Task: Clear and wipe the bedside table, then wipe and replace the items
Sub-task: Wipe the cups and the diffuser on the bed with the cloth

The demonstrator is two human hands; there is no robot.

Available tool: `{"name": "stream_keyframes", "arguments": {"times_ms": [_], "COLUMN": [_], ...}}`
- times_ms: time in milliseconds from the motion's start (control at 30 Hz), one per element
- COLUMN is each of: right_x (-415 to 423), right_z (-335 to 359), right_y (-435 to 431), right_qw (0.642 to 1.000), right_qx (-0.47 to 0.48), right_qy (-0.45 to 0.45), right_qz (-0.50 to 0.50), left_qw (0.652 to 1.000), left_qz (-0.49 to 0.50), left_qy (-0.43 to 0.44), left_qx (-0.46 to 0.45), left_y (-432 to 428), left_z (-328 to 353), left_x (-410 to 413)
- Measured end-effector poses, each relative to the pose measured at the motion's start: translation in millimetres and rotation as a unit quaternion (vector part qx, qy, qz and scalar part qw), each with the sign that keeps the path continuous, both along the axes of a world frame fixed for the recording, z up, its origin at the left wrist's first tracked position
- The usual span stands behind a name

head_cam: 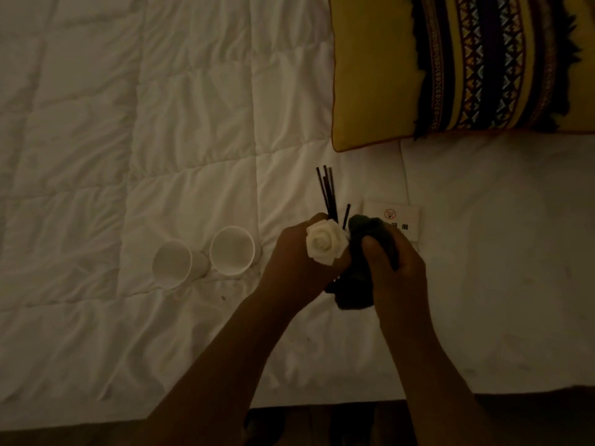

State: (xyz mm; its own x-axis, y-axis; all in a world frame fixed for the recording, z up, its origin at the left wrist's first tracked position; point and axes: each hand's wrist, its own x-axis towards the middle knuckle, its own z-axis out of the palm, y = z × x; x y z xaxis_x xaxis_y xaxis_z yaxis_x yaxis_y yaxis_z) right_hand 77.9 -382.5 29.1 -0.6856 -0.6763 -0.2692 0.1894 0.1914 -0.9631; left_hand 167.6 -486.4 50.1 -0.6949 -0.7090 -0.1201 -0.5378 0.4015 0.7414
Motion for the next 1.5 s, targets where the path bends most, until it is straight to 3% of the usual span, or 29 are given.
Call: {"name": "stream_keyframes", "arguments": {"times_ms": [100,233,433,533,667,967,1067,1300,1400,1500], "right_x": [-14.0,-24.9,-28.4,-18.3,8.4,78.3,84.2,91.2,66.1,37.1], "right_z": [7.7,11.6,13.3,14.2,17.7,20.1,21.4,20.5,20.3,19.0], "right_y": [-5.7,-15.4,-23.7,-24.1,-9.6,17.0,19.9,26.1,30.1,32.9], "right_qw": [0.998,0.981,0.940,0.964,0.992,0.986,0.986,0.985,0.995,0.999], "right_qx": [-0.012,-0.030,0.025,0.039,-0.025,-0.079,-0.075,0.010,-0.014,-0.039], "right_qy": [-0.035,-0.174,-0.277,-0.216,-0.120,-0.039,0.020,0.136,0.051,0.003], "right_qz": [0.048,0.083,0.198,0.149,0.041,-0.143,-0.150,-0.109,-0.084,-0.038], "left_qw": [0.998,0.987,0.967,0.984,0.992,0.999,0.996,0.995,0.995,0.996], "left_qz": [-0.064,-0.149,-0.240,-0.157,-0.107,-0.009,0.013,0.072,0.045,-0.054], "left_qy": [0.022,0.056,0.089,0.070,0.061,0.040,0.063,0.071,0.076,0.063], "left_qx": [0.004,0.005,-0.003,0.044,0.023,0.008,0.058,0.018,0.042,0.016], "left_y": [-7.1,-13.5,-4.8,-6.5,-4.4,-0.1,0.0,9.1,9.9,8.7], "left_z": [25.1,48.4,47.3,38.9,37.4,33.5,35.5,40.9,41.8,47.0], "left_x": [4.0,8.4,26.1,34.6,36.2,28.1,27.0,17.8,15.2,10.5]}}
